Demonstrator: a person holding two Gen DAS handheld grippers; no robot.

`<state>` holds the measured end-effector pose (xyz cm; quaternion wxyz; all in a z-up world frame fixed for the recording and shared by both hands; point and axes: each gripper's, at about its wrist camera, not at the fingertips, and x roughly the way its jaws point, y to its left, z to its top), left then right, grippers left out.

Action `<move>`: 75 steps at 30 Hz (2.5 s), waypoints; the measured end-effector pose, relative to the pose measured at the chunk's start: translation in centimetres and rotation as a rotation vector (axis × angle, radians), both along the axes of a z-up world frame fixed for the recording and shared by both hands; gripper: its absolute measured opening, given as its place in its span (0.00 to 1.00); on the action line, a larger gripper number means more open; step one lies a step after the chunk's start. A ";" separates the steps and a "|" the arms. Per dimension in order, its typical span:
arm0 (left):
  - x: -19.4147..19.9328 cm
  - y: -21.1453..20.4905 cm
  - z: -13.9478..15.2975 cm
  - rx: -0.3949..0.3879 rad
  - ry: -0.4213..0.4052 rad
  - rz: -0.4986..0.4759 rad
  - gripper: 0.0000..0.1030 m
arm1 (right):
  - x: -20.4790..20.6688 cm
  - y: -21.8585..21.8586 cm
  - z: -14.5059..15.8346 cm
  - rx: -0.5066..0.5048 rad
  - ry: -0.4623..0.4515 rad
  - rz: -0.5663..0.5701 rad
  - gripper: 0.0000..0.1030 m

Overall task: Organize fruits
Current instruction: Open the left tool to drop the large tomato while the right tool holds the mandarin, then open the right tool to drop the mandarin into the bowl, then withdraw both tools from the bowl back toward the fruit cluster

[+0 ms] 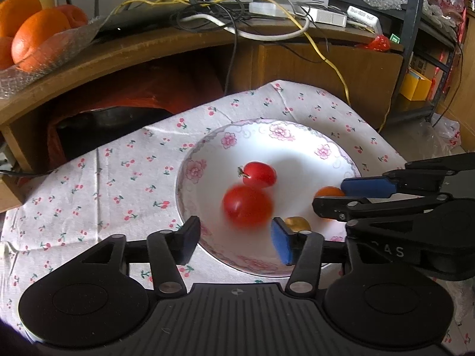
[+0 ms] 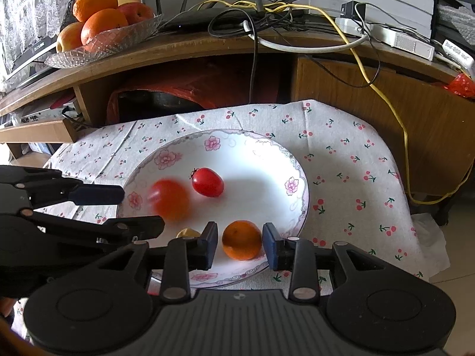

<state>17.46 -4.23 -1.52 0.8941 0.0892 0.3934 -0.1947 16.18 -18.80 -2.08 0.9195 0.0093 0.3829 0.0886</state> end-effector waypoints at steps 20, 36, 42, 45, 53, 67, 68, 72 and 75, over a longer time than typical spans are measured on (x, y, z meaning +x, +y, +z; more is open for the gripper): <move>-1.3 0.8 1.1 -0.004 -0.016 0.020 0.67 | -1.2 0.3 1.0 0.006 -0.026 0.019 0.36; -3.7 2.0 2.2 -0.011 -0.020 0.025 0.68 | -3.7 1.1 1.9 0.011 -0.029 0.040 0.36; -5.1 2.4 2.1 -0.007 -0.011 0.027 0.68 | -5.0 1.5 1.9 0.010 -0.019 0.053 0.36; -5.7 2.7 1.9 -0.006 0.003 0.027 0.68 | -5.7 1.9 1.7 0.003 -0.006 0.067 0.36; -7.4 3.5 1.7 0.010 0.027 0.010 0.68 | -7.3 2.4 1.1 0.010 0.037 0.081 0.38; -10.8 3.0 -0.3 0.023 0.091 -0.093 0.72 | -8.6 2.7 0.4 -0.007 0.091 0.085 0.40; -10.7 2.9 -0.6 0.021 0.100 -0.092 0.72 | -8.5 2.7 0.2 -0.009 0.097 0.084 0.40; -10.3 2.7 -1.3 -0.007 0.126 -0.085 0.68 | -8.3 2.7 0.0 -0.010 0.107 0.091 0.40; -9.9 2.4 -1.9 -0.020 0.146 -0.078 0.63 | -8.1 2.6 -0.1 -0.006 0.107 0.090 0.40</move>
